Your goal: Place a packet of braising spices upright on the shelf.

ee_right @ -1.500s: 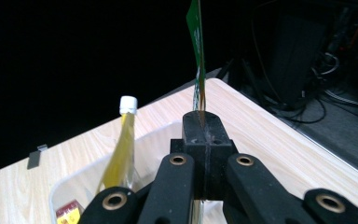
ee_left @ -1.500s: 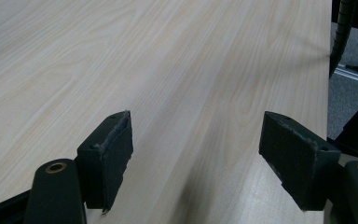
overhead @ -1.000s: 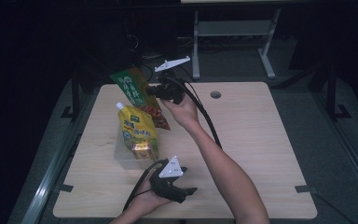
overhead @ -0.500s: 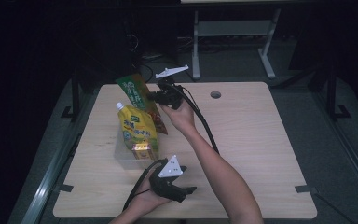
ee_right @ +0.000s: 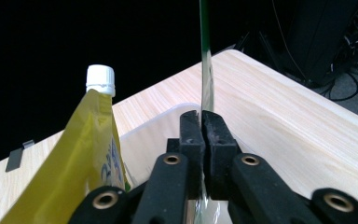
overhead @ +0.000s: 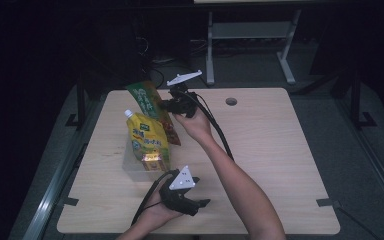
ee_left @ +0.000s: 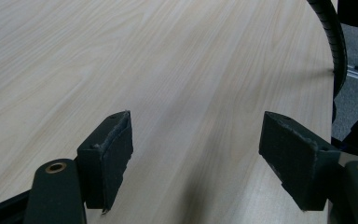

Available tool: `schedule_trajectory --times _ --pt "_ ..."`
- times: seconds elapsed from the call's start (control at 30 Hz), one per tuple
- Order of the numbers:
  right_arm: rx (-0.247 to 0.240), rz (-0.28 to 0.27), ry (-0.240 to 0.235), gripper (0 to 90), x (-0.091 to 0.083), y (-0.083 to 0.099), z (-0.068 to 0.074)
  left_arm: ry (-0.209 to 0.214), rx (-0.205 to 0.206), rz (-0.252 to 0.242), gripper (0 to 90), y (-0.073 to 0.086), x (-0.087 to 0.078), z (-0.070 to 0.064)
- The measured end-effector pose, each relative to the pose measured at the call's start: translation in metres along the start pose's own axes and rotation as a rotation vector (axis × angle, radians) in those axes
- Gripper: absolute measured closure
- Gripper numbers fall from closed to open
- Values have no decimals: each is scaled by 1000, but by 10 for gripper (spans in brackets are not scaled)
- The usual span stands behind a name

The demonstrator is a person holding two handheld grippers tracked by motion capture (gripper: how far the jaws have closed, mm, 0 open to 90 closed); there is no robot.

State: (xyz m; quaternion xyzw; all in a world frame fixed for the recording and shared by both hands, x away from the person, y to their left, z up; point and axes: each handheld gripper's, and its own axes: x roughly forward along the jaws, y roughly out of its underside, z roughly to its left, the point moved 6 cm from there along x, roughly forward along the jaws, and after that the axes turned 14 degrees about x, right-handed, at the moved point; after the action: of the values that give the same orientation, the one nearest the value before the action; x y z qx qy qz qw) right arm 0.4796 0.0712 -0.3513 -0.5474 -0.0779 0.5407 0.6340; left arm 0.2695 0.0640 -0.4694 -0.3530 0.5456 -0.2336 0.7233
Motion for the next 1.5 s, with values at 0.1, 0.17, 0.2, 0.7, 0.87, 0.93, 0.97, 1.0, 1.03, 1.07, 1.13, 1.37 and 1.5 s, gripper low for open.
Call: schedule_trajectory --times 0.1,0.17,0.2,0.7,0.87,0.93,0.97,1.0,1.03,1.07,1.13,1.37,1.5 --pt "2 35 8 810 5 3 -4 -3 3 -1 254 0 0 1" --pt "14 47 1 792 8 4 -5 -5 4 -1 254 0 -1 1" --pt "12 52 0 788 10 4 -5 -6 5 0 254 0 -1 2" --pt "56 84 37 893 24 1 -5 -9 7 -8 253 -1 -3 2" --pt "59 23 27 895 22 -2 2 -10 -1 -10 253 -1 -4 2" --pt "60 1 25 895 22 -4 4 -11 0 -13 254 -1 -4 2" --pt "65 -7 19 895 22 -5 5 -12 -1 -15 254 -1 -5 2" --pt "55 -18 23 895 22 -5 5 -9 -6 -19 253 -2 -5 1" --pt "56 -26 19 895 23 -6 5 -6 -13 -22 253 -2 -5 1" --pt "64 -31 11 895 23 -6 5 -4 -12 -22 253 -2 -5 1" --pt "74 -42 -2 895 26 -5 5 -1 -5 -20 254 -2 -5 1" --pt "95 -60 -14 895 39 5 -2 2 -2 -17 253 -1 -5 0" --pt "119 -71 -20 894 41 11 -7 -1 -4 -19 254 -1 -5 1"
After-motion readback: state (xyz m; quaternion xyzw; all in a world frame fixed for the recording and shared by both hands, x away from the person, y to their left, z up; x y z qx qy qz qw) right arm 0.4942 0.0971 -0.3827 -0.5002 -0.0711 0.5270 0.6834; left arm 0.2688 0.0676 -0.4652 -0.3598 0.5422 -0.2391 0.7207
